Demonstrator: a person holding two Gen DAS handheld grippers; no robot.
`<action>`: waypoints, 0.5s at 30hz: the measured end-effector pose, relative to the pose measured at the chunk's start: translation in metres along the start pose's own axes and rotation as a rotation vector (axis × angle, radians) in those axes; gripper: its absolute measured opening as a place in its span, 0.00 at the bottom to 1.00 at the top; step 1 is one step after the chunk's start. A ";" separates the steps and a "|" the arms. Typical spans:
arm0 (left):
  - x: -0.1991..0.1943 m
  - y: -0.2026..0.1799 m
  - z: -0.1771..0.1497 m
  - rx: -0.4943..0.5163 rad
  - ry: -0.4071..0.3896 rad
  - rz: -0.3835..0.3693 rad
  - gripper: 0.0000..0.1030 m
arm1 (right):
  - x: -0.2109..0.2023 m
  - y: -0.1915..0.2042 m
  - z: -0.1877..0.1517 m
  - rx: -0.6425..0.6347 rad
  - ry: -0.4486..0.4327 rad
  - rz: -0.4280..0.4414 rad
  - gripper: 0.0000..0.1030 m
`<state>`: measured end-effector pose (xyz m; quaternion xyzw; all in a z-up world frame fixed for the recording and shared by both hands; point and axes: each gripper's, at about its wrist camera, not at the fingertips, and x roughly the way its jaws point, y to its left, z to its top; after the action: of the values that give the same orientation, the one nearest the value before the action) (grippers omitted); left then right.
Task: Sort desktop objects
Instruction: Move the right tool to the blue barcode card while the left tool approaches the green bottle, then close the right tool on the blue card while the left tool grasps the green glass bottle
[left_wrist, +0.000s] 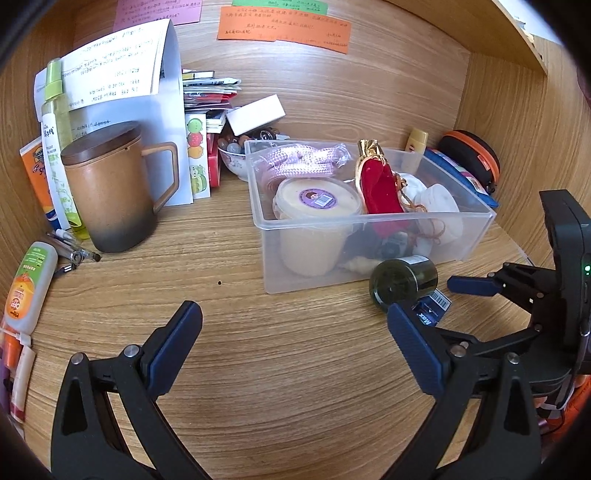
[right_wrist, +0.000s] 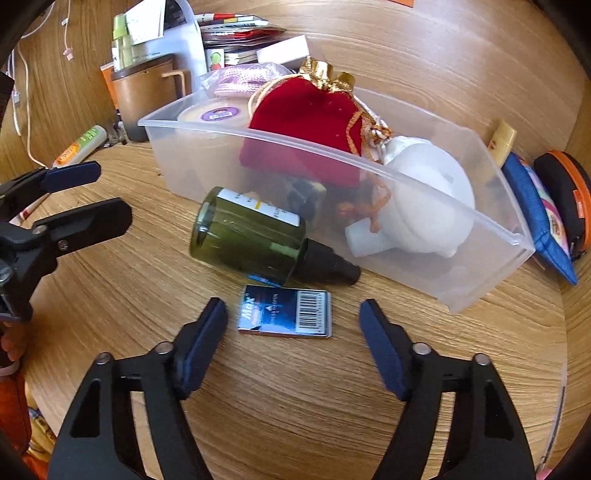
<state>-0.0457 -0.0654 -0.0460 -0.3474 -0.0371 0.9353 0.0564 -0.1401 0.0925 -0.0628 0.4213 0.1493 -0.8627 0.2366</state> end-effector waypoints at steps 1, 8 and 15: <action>0.000 0.000 0.000 0.001 0.001 0.002 0.99 | 0.001 -0.001 0.000 0.003 0.000 0.011 0.56; 0.000 -0.014 -0.002 0.042 0.007 0.025 0.99 | -0.001 -0.002 0.000 0.013 -0.003 0.056 0.43; -0.003 -0.043 0.001 0.093 0.006 0.019 0.99 | -0.009 -0.018 -0.004 0.047 -0.020 0.085 0.43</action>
<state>-0.0408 -0.0234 -0.0390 -0.3474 0.0097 0.9355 0.0637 -0.1429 0.1119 -0.0570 0.4242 0.1085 -0.8593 0.2644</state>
